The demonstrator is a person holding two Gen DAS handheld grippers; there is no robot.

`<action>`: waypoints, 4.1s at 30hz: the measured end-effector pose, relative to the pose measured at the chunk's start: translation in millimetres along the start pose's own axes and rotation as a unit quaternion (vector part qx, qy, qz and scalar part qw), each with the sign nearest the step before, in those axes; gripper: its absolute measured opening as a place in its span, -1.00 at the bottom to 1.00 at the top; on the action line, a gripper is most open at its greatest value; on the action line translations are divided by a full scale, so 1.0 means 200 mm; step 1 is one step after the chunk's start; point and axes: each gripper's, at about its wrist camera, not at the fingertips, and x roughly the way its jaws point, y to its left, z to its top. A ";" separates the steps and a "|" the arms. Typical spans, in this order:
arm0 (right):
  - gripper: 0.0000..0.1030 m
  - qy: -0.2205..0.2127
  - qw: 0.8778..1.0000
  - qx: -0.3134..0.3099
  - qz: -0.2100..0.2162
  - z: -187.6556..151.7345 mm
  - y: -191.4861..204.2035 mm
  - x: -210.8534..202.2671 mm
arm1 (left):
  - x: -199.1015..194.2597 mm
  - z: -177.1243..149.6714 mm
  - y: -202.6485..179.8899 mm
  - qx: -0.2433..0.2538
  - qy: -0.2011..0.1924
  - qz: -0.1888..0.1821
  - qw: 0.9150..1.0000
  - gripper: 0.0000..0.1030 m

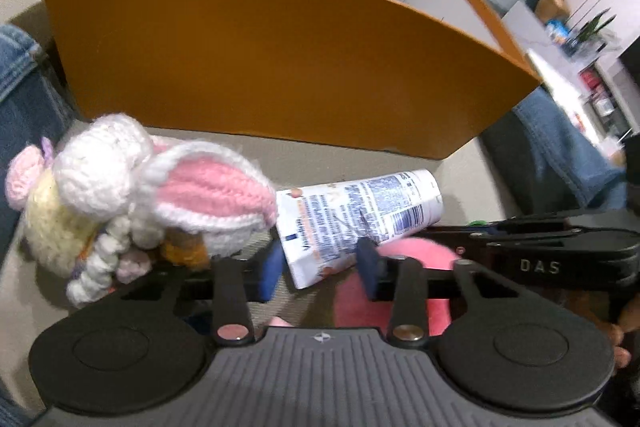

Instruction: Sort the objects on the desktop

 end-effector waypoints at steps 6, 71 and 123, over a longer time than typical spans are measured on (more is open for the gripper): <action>-0.52 -0.062 0.997 -0.028 -0.045 0.00 0.03 -0.14 | -0.09 0.02 0.06 -0.034 -0.024 -0.064 0.997 -0.39; -0.33 -0.073 0.955 -0.279 -0.068 -0.36 0.25 -0.44 | -0.45 0.03 -0.14 0.012 -0.146 -0.051 0.988 -0.82; -0.99 -0.234 0.965 0.059 0.100 0.50 0.08 -0.32 | -0.39 0.55 -0.19 0.023 -0.205 -0.003 0.978 -0.83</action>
